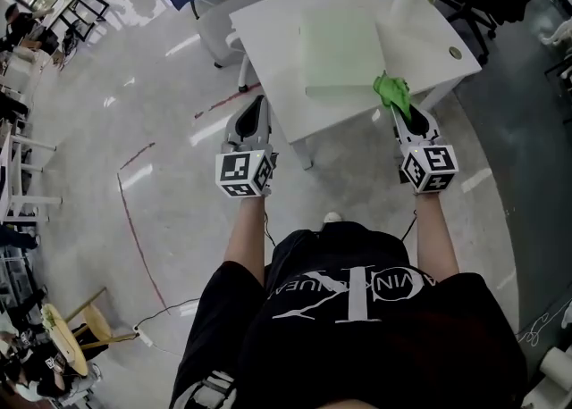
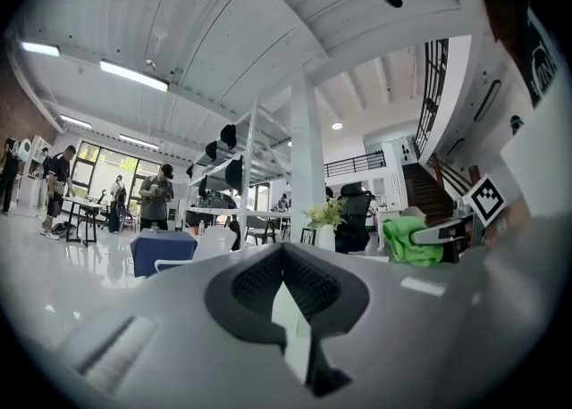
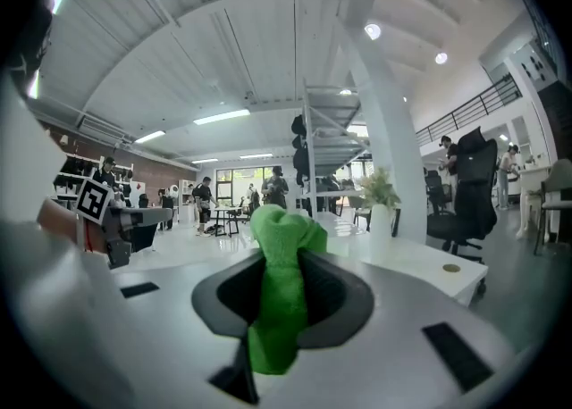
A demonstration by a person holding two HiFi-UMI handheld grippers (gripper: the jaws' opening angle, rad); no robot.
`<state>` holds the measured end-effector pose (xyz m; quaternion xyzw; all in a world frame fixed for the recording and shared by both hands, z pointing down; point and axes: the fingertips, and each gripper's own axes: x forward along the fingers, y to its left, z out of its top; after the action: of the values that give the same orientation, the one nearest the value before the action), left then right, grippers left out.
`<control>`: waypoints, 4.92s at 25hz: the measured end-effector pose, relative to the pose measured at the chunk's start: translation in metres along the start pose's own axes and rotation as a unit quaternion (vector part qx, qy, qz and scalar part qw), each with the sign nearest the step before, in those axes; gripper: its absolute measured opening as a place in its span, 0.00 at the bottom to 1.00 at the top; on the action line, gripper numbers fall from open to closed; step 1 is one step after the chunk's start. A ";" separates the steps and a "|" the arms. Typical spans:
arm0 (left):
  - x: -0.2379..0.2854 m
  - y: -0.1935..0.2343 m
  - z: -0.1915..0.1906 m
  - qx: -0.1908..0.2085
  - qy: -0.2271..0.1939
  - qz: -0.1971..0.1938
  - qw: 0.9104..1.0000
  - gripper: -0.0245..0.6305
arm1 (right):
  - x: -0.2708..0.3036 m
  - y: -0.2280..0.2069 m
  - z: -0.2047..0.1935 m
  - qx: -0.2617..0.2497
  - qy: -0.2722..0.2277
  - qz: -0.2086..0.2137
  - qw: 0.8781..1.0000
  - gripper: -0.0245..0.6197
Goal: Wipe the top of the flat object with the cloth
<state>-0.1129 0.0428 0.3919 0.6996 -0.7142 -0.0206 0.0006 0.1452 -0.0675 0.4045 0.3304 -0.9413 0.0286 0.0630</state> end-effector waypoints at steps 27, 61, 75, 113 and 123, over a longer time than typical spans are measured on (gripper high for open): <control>0.176 0.074 -0.038 -0.015 0.051 -0.083 0.995 0.06 | 0.142 -0.037 -0.015 0.016 0.058 -0.032 0.998 0.15; 0.314 0.056 -0.166 -0.205 0.259 -0.233 0.915 0.46 | 0.390 -0.021 -0.029 -0.059 0.194 0.030 0.979 0.15; 0.314 0.050 -0.172 -0.209 0.257 -0.226 0.916 0.34 | 0.450 0.001 -0.065 -0.168 0.279 0.102 0.940 0.14; 0.314 0.049 -0.172 -0.204 0.277 -0.213 0.915 0.34 | 0.349 -0.208 -0.082 0.000 0.314 -0.157 0.936 0.14; 0.314 0.051 -0.171 -0.225 0.262 -0.199 0.917 0.34 | 0.318 -0.229 -0.089 0.043 0.285 -0.222 0.931 0.14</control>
<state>-0.1656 -0.2745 0.5551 0.7891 -0.5108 0.0041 0.3412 0.0509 -0.4346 0.5388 0.5116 -0.7839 0.1476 0.3193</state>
